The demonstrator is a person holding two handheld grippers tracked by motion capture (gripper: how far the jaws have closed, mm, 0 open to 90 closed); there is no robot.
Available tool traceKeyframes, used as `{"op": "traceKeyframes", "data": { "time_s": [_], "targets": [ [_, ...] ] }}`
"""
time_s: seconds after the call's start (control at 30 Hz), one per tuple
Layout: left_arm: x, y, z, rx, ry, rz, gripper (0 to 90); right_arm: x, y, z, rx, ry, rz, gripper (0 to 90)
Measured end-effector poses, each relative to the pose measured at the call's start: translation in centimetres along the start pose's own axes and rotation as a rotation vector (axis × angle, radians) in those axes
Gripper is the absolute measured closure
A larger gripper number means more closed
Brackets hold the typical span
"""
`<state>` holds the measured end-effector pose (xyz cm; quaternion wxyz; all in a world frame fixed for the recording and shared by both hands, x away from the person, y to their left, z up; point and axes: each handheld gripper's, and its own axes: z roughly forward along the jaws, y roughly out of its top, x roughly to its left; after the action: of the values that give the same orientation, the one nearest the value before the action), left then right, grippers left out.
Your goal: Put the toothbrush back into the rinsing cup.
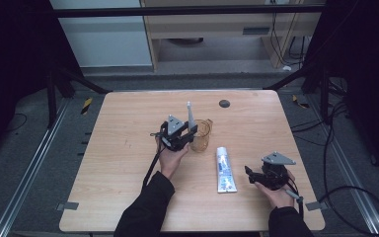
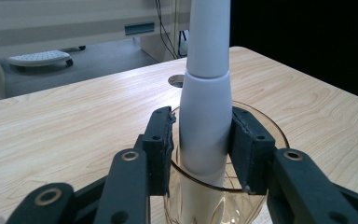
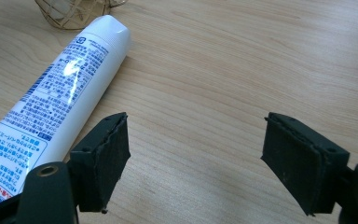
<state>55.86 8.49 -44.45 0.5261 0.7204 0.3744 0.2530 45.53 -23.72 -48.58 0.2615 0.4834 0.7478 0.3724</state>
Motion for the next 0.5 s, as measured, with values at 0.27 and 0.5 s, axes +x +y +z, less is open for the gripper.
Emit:
{"op": "traceKeyframes", "data": {
  "time_s": [0.27, 0.5],
  "targets": [
    [-0.19, -0.02, 0.03, 0.001, -0.006, 0.006, 57.4, 0.02, 0.03, -0.05, -0.002, 0.002, -0.001, 22.6],
    [-0.39, 0.06, -0.27, -0.002, -0.015, 0.01, 53.5, 0.03, 0.06, -0.06, -0.005, 0.003, -0.002, 22.6]
  ]
}}
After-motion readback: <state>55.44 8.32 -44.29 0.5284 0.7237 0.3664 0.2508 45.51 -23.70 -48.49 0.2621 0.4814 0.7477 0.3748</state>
